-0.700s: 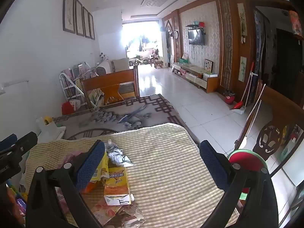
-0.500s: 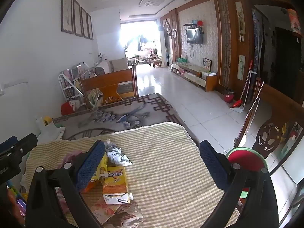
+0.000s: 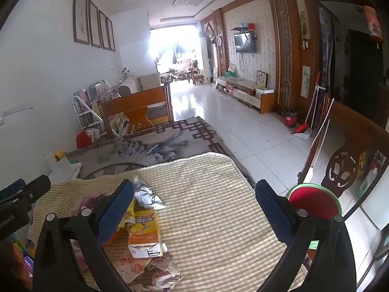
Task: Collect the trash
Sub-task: 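Move both grippers toward the trash pile on the mattress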
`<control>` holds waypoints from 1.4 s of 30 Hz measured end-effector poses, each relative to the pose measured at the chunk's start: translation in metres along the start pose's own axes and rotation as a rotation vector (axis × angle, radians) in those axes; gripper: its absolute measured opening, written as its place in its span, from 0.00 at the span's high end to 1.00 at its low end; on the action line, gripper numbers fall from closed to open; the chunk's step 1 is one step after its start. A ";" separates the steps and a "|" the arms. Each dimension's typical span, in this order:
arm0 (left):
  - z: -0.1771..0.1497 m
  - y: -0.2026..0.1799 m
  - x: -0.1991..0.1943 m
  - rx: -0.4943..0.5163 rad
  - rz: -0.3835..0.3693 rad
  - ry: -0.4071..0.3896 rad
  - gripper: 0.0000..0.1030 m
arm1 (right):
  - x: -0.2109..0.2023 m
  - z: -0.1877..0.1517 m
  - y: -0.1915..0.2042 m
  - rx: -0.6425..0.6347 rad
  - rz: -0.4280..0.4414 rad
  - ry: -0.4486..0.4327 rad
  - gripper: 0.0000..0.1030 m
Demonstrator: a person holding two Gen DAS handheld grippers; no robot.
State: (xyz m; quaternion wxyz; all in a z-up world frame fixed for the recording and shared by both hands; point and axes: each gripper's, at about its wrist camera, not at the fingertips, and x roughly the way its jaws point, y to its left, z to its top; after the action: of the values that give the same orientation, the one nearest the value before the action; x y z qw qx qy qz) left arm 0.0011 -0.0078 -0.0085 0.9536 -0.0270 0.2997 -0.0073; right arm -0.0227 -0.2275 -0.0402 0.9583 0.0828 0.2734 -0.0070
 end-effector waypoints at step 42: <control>-0.020 0.020 0.026 -0.053 -0.064 0.077 0.05 | 0.011 -0.004 0.006 -0.028 0.020 0.047 0.07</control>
State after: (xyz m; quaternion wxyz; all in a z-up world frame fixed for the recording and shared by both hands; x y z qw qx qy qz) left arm 0.0111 0.0102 -0.0415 0.9397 -0.0616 0.3350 -0.0310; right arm -0.0149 -0.2204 -0.0490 0.9527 0.0724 0.2950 0.0084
